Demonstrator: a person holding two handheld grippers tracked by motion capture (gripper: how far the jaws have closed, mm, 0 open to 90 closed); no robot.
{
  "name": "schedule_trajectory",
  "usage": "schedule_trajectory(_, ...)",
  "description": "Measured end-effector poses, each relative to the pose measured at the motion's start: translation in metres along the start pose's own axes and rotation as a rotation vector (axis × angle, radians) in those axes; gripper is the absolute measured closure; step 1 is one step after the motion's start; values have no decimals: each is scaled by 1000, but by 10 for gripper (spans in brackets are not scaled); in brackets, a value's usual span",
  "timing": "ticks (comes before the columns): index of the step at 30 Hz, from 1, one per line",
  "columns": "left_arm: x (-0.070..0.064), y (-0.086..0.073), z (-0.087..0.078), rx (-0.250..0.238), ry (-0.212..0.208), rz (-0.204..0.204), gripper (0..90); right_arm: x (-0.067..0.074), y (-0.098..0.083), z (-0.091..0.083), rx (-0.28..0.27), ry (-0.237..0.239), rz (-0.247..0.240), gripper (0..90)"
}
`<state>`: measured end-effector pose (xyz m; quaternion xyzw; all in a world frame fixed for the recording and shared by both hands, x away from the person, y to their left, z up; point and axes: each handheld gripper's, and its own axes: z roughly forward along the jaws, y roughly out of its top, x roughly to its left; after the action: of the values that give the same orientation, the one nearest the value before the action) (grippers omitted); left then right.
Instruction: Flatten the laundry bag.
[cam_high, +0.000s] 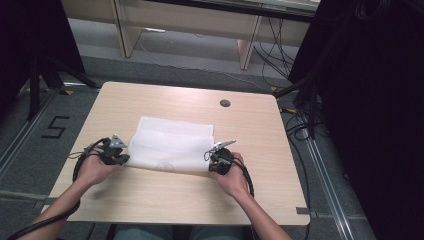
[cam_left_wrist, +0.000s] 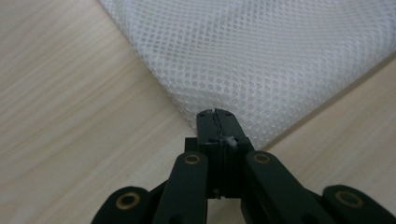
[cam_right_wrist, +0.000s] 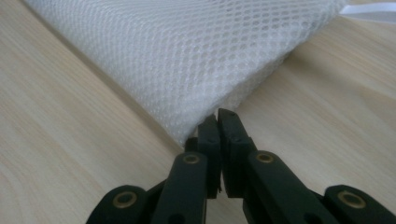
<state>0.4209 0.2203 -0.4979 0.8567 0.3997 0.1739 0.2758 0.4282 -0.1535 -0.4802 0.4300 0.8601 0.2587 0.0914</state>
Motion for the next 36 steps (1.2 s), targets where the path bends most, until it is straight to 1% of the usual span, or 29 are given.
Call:
schedule_trajectory(1,-4,-1,-1,-3,-10,4,889,0,0,-2,17,-3,31,873)
schedule_trajectory(2,-4,-1,-1,-3,-10,4,889,0,0,-2,17,-3,31,873)
schedule_trajectory(4,-8,-4,-5,8,-22,21,886,-2,-1,-5,9,-2,25,864)
schedule_trajectory(5,-9,-5,-7,11,-22,25,886,-4,0,-5,-5,-9,-2,853)
schedule_trajectory(7,-12,-7,-14,14,-43,14,870,-7,0,-13,8,-26,20,817)
schedule_trajectory(9,-13,-8,-16,1,-38,7,861,-8,1,-18,9,-44,28,813)
schedule_trajectory(10,-13,-8,-19,-11,-41,-10,861,-10,2,-22,-16,-63,25,807)
schedule_trajectory(11,-11,-4,-26,-42,-18,-35,845,-15,7,-34,-56,-94,35,788)
schedule_trajectory(12,-11,-4,-26,-42,-18,-35,841,-15,7,-34,-56,-94,35,788)
schedule_trajectory(13,-10,1,-33,-68,29,-32,841,-17,10,-37,-68,-100,22,780)
schedule_trajectory(14,-10,3,-36,-91,46,-27,833,-19,14,-41,-92,-106,35,761)
schedule_trajectory(16,-13,9,-41,-137,57,-15,809,-20,20,-42,-105,-92,28,733)
schedule_trajectory(17,-17,12,-42,-146,47,-13,789,-18,22,-39,-129,-87,25,708)
schedule_trajectory(18,-22,15,-39,-182,12,-29,777,-17,26,-36,-143,-76,9,682)
schedule_trajectory(19,-32,21,-32,-212,-49,-22,759,-11,32,-32,-146,-55,-14,643)
schedule_trajectory(20,-32,21,-32,-212,-49,-22,749,-11,32,-32,-146,-55,-14,643)
schedule_trajectory(21,-40,27,-27,-209,-65,17,749,-9,34,-29,-154,-47,-16,634)
schedule_trajectory(22,-47,31,-23,-208,-86,23,740,-5,37,-24,-151,-31,-20,618)
schedule_trajectory(23,-50,34,-20,-201,-107,52,727,-1,42,-19,-134,-27,-41,599)
schedule_trajectory(24,-57,38,-16,-206,-131,61,727,-1,42,-19,-134,-27,-41,599)
schedule_trajectory(25,-63,43,-10,-198,-152,98,715,1,48,-12,-123,-25,-66,572)
schedule_trajectory(26,-73,47,-2,-200,-167,103,711,2,50,-9,-120,-22,-68,563)
schedule_trajectory(27,-73,47,-2,-200,-167,103,709,2,50,-9,-120,-22,-68,563)
schedule_trajectory(29,-80,49,8,-178,-183,139,709,3,54,-4,-105,-24,-79,544)
schedule_trajectory(31,-82,49,15,-157,-191,145,709,4,57,-1,-99,-23,-85,527)
schedule_trajectory(32,-81,49,18,-151,-179,156,709,5,59,2,-102,-21,-82,523)
schedule_trajectory(33,-81,48,21,-141,-191,139,709,4,60,5,-119,-37,-99,517)
schedule_trajectory(34,-79,48,24,-140,-188,149,710,3,62,5,-94,-30,-99,513)
schedule_trajectory(36,-80,46,29,-135,-192,141,705,3,67,8,-86,-31,-96,502)
